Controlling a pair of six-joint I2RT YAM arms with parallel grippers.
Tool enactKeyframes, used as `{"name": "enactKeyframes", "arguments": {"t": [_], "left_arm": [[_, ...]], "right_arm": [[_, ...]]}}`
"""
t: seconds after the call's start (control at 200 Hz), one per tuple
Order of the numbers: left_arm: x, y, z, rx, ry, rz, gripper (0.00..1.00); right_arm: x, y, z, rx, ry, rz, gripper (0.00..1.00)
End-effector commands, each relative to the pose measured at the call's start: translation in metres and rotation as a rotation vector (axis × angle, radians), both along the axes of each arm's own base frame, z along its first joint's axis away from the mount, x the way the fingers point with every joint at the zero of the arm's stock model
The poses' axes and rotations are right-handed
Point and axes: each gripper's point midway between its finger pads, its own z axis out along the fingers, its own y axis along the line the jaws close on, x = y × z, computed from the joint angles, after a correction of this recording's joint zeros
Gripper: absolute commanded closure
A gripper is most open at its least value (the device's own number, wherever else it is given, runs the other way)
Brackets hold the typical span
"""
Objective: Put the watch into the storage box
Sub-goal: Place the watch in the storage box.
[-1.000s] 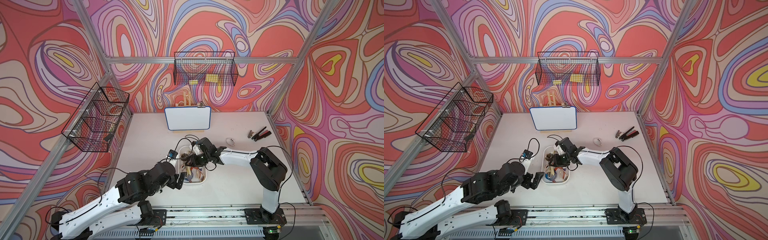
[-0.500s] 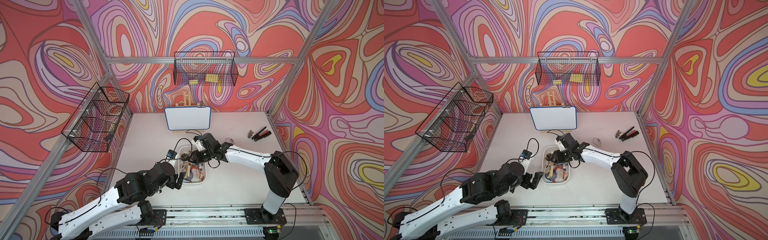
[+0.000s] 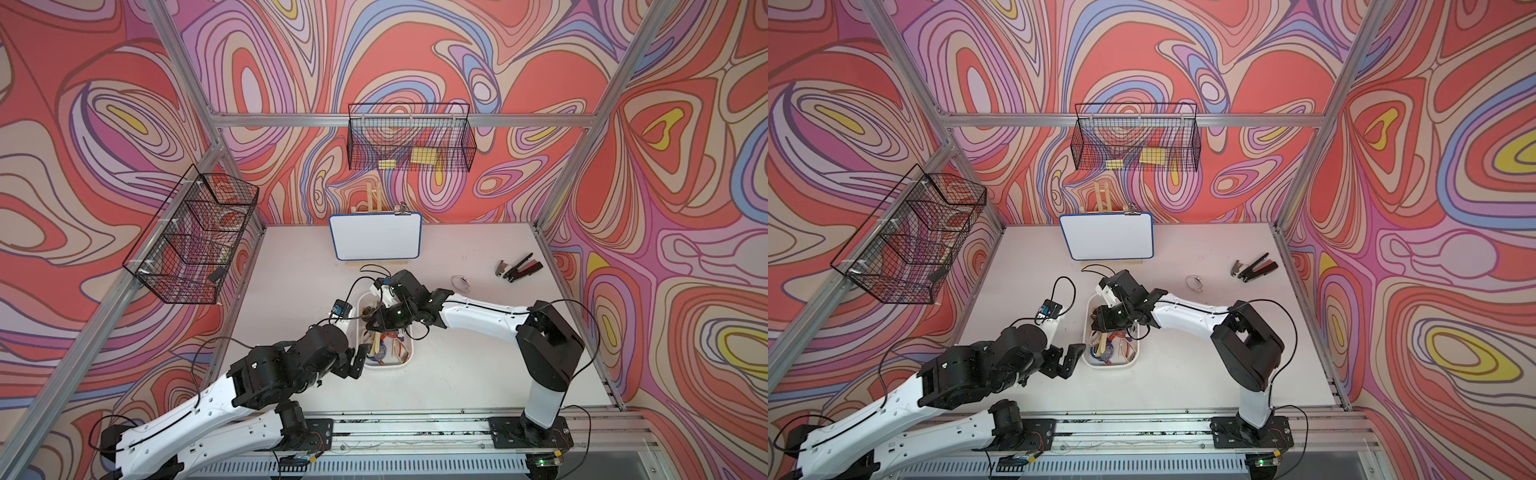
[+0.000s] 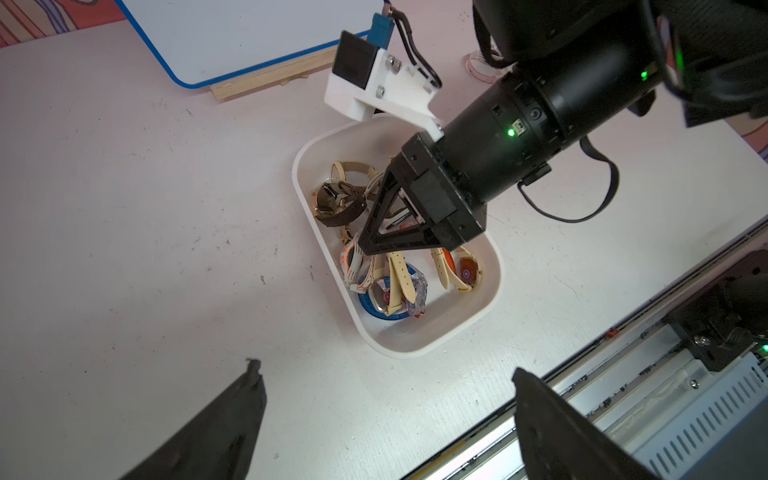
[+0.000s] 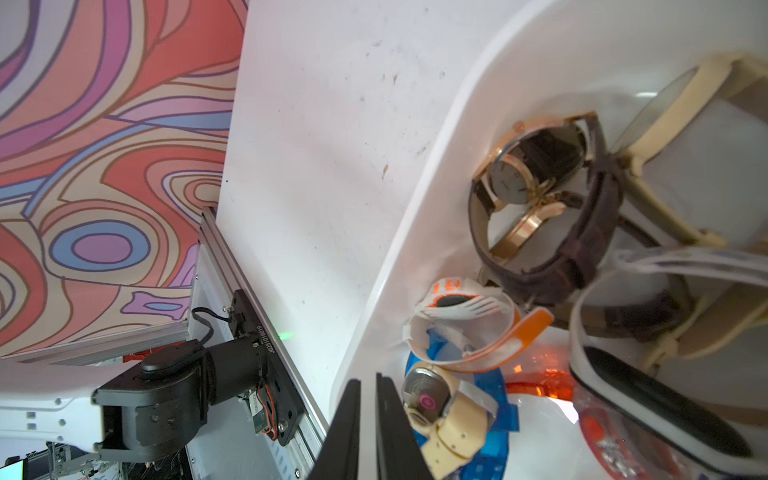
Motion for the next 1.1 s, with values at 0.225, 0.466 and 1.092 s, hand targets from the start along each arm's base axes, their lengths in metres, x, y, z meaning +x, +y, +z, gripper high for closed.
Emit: {"name": "enactKeyframes", "arguments": {"t": [0.225, 0.466, 1.092], "left_arm": [[-0.001, 0.009, -0.002, 0.021, -0.001, 0.023, 0.02], [-0.001, 0.007, -0.004, 0.027, 0.004, 0.017, 0.03], [-0.003, 0.011, -0.002, 0.015, 0.006, 0.028, 0.03]], "right_arm": [[0.010, -0.023, -0.031, -0.142, 0.014, -0.080, 0.90], [0.015, -0.039, -0.045, -0.217, 0.007, -0.097, 0.91], [-0.012, -0.013, -0.044, -0.178, 0.015, 0.031, 0.91]]}}
